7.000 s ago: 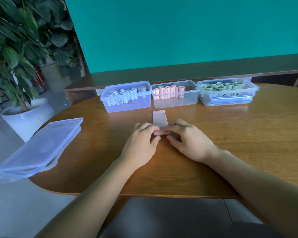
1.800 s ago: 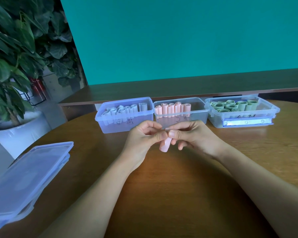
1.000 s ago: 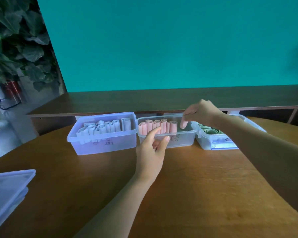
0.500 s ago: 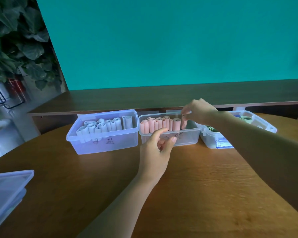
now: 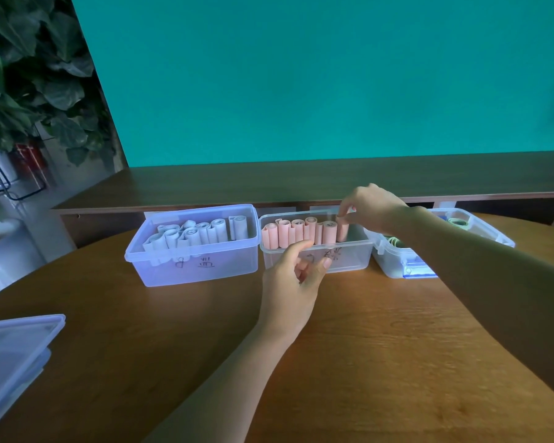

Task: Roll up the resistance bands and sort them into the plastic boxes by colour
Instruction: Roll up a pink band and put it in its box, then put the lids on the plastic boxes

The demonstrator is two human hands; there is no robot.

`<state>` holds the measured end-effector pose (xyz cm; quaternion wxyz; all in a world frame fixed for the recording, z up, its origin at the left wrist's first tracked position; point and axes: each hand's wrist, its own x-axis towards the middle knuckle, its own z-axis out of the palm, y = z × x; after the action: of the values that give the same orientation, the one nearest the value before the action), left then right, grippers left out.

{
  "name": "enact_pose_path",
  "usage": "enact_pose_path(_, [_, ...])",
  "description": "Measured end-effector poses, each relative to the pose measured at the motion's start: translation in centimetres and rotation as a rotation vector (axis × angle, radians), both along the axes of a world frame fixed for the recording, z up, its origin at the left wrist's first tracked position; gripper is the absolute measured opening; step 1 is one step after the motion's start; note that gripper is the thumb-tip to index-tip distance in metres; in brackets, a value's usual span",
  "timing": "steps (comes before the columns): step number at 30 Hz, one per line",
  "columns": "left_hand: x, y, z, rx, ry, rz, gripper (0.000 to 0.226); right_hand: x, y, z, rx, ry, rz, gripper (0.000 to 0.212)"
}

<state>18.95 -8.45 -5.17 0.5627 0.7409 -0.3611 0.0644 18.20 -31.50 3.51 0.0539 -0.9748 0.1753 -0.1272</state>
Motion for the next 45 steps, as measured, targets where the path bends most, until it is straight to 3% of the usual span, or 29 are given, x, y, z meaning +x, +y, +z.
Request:
enact_pose_path(6, [-0.1,0.0,0.2,0.004,0.018,-0.003,0.046,-0.5,-0.1,-0.2,-0.059,0.015,-0.005,0.019])
enact_pose_path(17, [0.1,0.1,0.1,-0.004,0.024,0.007,0.044,-1.4,-0.4,0.4,0.010,-0.017,0.014,0.028])
enact_pose_path(26, [-0.3,0.6,0.3,-0.019,0.061,0.030,0.043,-3.6,1.0,1.6,0.091,-0.129,0.044,0.020])
enact_pose_path(35, [-3.5,8.3,3.3,-0.030,0.098,0.110,0.035,-8.8,11.6,1.5,0.231,-0.257,0.193,0.019])
enact_pose_path(45, [-7.0,29.1,5.5,0.027,0.018,0.389,0.025,-7.8,31.9,-2.0,0.444,-0.149,0.494,0.021])
